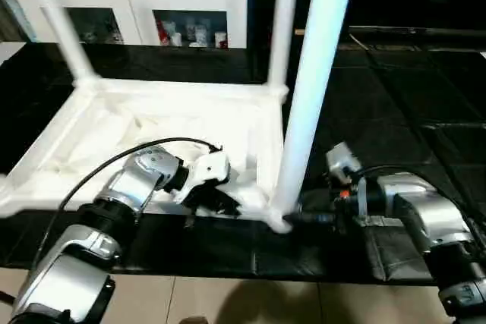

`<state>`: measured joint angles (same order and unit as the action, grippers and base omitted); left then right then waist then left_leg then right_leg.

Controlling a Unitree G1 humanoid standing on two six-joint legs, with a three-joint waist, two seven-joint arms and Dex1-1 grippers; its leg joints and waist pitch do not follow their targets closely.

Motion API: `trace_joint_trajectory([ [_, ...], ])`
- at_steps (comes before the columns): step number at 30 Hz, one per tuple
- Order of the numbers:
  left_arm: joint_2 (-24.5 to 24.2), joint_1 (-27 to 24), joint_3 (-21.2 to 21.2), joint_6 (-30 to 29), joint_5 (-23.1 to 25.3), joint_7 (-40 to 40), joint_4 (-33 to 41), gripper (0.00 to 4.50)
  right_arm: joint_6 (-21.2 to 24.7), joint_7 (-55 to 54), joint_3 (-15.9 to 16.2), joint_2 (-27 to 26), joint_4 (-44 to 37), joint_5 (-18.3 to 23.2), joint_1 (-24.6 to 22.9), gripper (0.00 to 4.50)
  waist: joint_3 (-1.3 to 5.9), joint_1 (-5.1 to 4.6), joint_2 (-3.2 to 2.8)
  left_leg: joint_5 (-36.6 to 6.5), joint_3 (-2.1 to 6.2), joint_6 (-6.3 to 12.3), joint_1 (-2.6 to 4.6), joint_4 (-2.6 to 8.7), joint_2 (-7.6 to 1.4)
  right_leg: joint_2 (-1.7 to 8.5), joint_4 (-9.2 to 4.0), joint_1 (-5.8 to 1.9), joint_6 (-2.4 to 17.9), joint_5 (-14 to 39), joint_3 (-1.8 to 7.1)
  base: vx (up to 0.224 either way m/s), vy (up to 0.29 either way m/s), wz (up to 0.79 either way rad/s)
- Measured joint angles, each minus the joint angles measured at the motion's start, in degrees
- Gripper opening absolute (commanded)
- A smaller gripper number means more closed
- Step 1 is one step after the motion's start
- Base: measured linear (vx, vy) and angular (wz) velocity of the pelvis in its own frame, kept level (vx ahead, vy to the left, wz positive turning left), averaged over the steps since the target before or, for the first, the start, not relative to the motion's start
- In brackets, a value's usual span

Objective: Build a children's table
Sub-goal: Rotate leg to tighten

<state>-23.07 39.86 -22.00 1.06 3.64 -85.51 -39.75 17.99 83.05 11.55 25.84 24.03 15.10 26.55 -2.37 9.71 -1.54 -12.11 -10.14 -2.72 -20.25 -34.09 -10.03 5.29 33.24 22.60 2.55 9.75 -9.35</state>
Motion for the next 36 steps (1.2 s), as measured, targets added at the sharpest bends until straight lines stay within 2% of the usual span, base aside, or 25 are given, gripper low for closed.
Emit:
trace_joint_trajectory([
  [3, -0.1, 0.0, -0.4, 0.4, 0.0, -0.6, 0.0, 0.00, -0.7, 1.4, 0.5, -0.1, 1.4, -0.3, 0.9, 3.74, 0.01, 0.10, 0.01, 0.0, -0.01, 0.00, -0.02, 0.00, 0.00, 0.00, 0.01, -0.01, 0.0, 0.0, 0.04, 0.000, 0.000, 0.00],
  [10, -0.2, 0.0, -0.4, 0.5, 0.0, -1.0, 0.2, 0.00, -3.5, 1.6, 1.9, -0.7, 3.9, -1.8, 2.3, 3.21, 0.01, 0.11, 0.02, 0.0, -0.02, 0.02, -0.08, -0.02, 0.00, 0.00, 0.08, 0.04, 0.0, 0.0, 0.06, 0.000, 0.000, 0.00],
  [19, 0.1, 0.0, -0.5, 1.6, 0.4, -0.4, 0.0, 0.00, -4.7, 1.7, 1.8, -0.6, 3.9, -1.8, 2.5, 2.39, 0.01, 0.25, 0.02, 0.0, -0.02, 0.01, -0.08, -0.21, 0.00, 0.00, 0.24, 0.00, 0.0, 0.0, 0.16, 0.000, 0.000, 0.00],
  [29, 0.6, 0.1, -0.4, 1.9, 0.6, 0.1, -0.6, 0.00, -5.9, 1.4, 1.7, -0.6, 3.5, -2.2, 2.0, 2.14, 0.03, 0.25, 0.00, 0.0, -0.03, 0.00, -0.05, -0.32, 0.00, 0.00, 0.35, -0.06, -0.1, 0.0, 0.26, 0.000, 0.000, 0.00],
  [31, 1.4, 0.1, -0.2, 1.1, 0.5, 0.8, -1.3, 0.00, -5.8, -0.5, 0.3, -1.6, 1.8, -1.8, -0.3, 2.12, 0.05, 0.27, 0.01, 0.0, -0.05, -0.03, 0.10, -0.31, 0.00, 0.00, 0.36, -0.25, -0.2, 0.1, 0.33, 0.000, 0.000, 0.00],
  [34, 1.8, 0.4, 1.0, -1.1, 0.7, 3.3, -2.5, 0.00, -4.6, -5.9, -2.2, -3.7, 1.5, -1.5, -1.9, 2.11, 0.06, -0.45, -0.02, -0.1, -0.12, -0.24, 0.29, -0.30, 0.00, 0.00, 0.37, -0.58, -0.4, 0.3, 0.40, 0.000, 0.000, 0.00],
  [36, 2.4, 1.1, 2.0, -2.8, 1.2, 6.6, -4.0, 0.00, -3.2, -11.8, -4.0, -5.9, 1.8, -1.6, -2.1, 2.09, 0.05, -1.28, -0.01, -0.1, -0.12, -0.27, 0.75, -0.29, 0.01, 0.00, 0.36, -0.71, -0.5, 0.3, 0.39, 0.000, 0.000, 0.00],
])
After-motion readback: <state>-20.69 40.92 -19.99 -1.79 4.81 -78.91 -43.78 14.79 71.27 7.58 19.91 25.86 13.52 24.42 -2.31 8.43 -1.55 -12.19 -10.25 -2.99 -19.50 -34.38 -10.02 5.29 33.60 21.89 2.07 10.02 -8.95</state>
